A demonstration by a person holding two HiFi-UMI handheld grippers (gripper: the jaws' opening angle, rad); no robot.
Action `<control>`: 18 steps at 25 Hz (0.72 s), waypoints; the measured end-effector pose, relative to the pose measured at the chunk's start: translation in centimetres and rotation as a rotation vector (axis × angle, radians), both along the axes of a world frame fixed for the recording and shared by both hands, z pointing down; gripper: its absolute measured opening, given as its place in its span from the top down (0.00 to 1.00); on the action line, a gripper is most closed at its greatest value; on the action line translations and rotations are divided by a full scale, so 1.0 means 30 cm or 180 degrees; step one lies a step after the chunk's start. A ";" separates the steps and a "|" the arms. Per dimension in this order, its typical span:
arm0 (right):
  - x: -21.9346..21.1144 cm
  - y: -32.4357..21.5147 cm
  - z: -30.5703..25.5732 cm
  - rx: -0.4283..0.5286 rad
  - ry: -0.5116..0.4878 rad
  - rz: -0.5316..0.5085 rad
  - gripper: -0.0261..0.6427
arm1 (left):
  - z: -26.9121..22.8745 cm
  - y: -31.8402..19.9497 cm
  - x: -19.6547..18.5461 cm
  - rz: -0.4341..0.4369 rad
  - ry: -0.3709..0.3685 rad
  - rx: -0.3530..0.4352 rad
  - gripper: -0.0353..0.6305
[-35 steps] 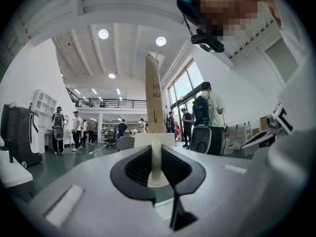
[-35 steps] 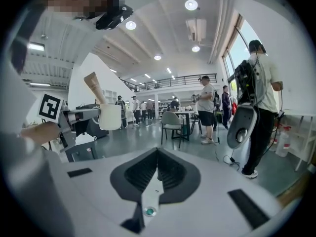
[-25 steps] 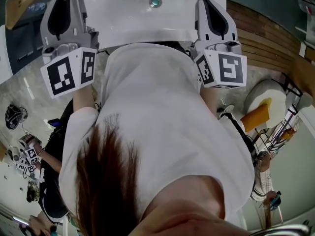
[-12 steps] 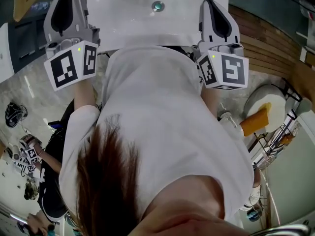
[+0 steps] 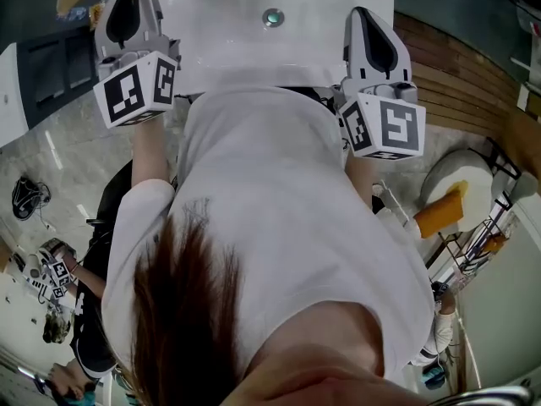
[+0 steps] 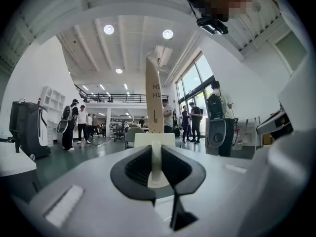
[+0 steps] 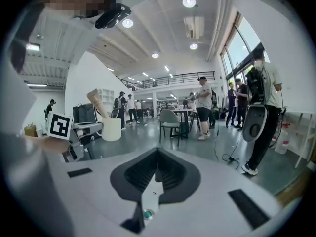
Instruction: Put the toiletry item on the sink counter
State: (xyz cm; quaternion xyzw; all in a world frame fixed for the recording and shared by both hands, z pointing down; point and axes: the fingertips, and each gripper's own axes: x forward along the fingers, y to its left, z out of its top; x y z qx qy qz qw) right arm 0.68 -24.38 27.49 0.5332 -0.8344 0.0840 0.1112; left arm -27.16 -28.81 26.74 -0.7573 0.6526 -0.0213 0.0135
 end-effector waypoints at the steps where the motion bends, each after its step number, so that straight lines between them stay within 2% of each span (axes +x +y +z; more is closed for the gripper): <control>1: -0.001 -0.003 0.003 -0.0005 0.0000 0.0002 0.94 | 0.013 -0.009 -0.007 -0.0014 -0.0012 -0.0013 0.88; 6: 0.004 -0.012 0.011 -0.0021 -0.0004 0.0016 0.94 | 0.074 -0.050 -0.038 -0.0104 -0.0089 -0.0085 0.88; 18: 0.026 -0.023 0.024 -0.0060 -0.0039 0.0050 0.94 | 0.281 -0.098 -0.092 -0.0272 -0.0056 -0.0394 0.88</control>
